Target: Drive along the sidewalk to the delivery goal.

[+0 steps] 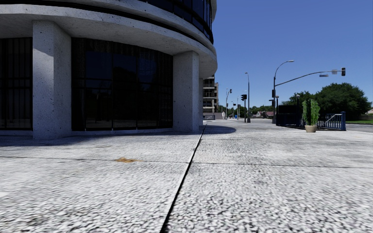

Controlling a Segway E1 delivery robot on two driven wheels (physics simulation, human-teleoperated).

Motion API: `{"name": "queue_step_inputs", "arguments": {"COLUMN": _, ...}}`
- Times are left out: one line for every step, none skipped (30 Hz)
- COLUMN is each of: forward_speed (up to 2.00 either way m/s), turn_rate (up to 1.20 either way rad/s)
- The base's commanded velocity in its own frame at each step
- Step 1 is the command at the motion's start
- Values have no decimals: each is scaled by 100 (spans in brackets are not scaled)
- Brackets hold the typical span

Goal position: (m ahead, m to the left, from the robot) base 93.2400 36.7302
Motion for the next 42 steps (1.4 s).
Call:
{"name": "queue_step_inputs", "arguments": {"forward_speed": 0, "turn_rate": 0}}
{"name": "queue_step_inputs", "arguments": {"forward_speed": 0, "turn_rate": 0}}
{"name": "queue_step_inputs", "arguments": {"forward_speed": 0, "turn_rate": 0}}
{"name": "queue_step_inputs", "arguments": {"forward_speed": 0, "turn_rate": 0}}
{"name": "queue_step_inputs", "arguments": {"forward_speed": 0, "turn_rate": 0}}
{"name": "queue_step_inputs", "arguments": {"forward_speed": 0, "turn_rate": 0}}
{"name": "queue_step_inputs", "arguments": {"forward_speed": 0, "turn_rate": 0}}
{"name": "queue_step_inputs", "arguments": {"forward_speed": 0, "turn_rate": 0}}
{"name": "queue_step_inputs", "arguments": {"forward_speed": 0, "turn_rate": 0}}
{"name": "queue_step_inputs", "arguments": {"forward_speed": 0, "turn_rate": 0}}
{"name": "queue_step_inputs", "arguments": {"forward_speed": 0, "turn_rate": 0}}
{"name": "queue_step_inputs", "arguments": {"forward_speed": 0, "turn_rate": 0}}
{"name": "queue_step_inputs", "arguments": {"forward_speed": 0, "turn_rate": 0}}
{"name": "queue_step_inputs", "arguments": {"forward_speed": 0, "turn_rate": 0}}
{"name": "queue_step_inputs", "arguments": {"forward_speed": 0, "turn_rate": 0}}
{"name": "queue_step_inputs", "arguments": {"forward_speed": 0, "turn_rate": 0}}
{"name": "queue_step_inputs", "arguments": {"forward_speed": 0, "turn_rate": 0}}
{"name": "queue_step_inputs", "arguments": {"forward_speed": 0, "turn_rate": 0}}
{"name": "queue_step_inputs", "arguments": {"forward_speed": 0, "turn_rate": 0}}
{"name": "queue_step_inputs", "arguments": {"forward_speed": 0, "turn_rate": 0}}
{"name": "queue_step_inputs", "arguments": {"forward_speed": 0, "turn_rate": 0}}
{"name": "queue_step_inputs", "arguments": {"forward_speed": 0, "turn_rate": 0}}
{"name": "queue_step_inputs", "arguments": {"forward_speed": 0, "turn_rate": 0}}
{"name": "queue_step_inputs", "arguments": {"forward_speed": 0, "turn_rate": 0}}
{"name": "queue_step_inputs", "arguments": {"forward_speed": 0, "turn_rate": 0}}
{"name": "queue_step_inputs", "arguments": {"forward_speed": 0, "turn_rate": 0}}
{"name": "queue_step_inputs", "arguments": {"forward_speed": 0, "turn_rate": 0}}
{"name": "queue_step_inputs", "arguments": {"forward_speed": 0, "turn_rate": 0}}
{"name": "queue_step_inputs", "arguments": {"forward_speed": 0, "turn_rate": 0}}
{"name": "queue_step_inputs", "arguments": {"forward_speed": 0, "turn_rate": 0}}
{"name": "queue_step_inputs", "arguments": {"forward_speed": 5, "turn_rate": 0}}
{"name": "queue_step_inputs", "arguments": {"forward_speed": 43, "turn_rate": 0}}
{"name": "queue_step_inputs", "arguments": {"forward_speed": 117, "turn_rate": 0}}
{"name": "queue_step_inputs", "arguments": {"forward_speed": 141, "turn_rate": 0}}
{"name": "queue_step_inputs", "arguments": {"forward_speed": 156, "turn_rate": 0}}
{"name": "queue_step_inputs", "arguments": {"forward_speed": 156, "turn_rate": 0}}
{"name": "queue_step_inputs", "arguments": {"forward_speed": 166, "turn_rate": 0}}
{"name": "queue_step_inputs", "arguments": {"forward_speed": 200, "turn_rate": 0}}
{"name": "queue_step_inputs", "arguments": {"forward_speed": 200, "turn_rate": 0}}
{"name": "queue_step_inputs", "arguments": {"forward_speed": 200, "turn_rate": 0}}
{"name": "queue_step_inputs", "arguments": {"forward_speed": 200, "turn_rate": 0}}
{"name": "queue_step_inputs", "arguments": {"forward_speed": 200, "turn_rate": 0}}
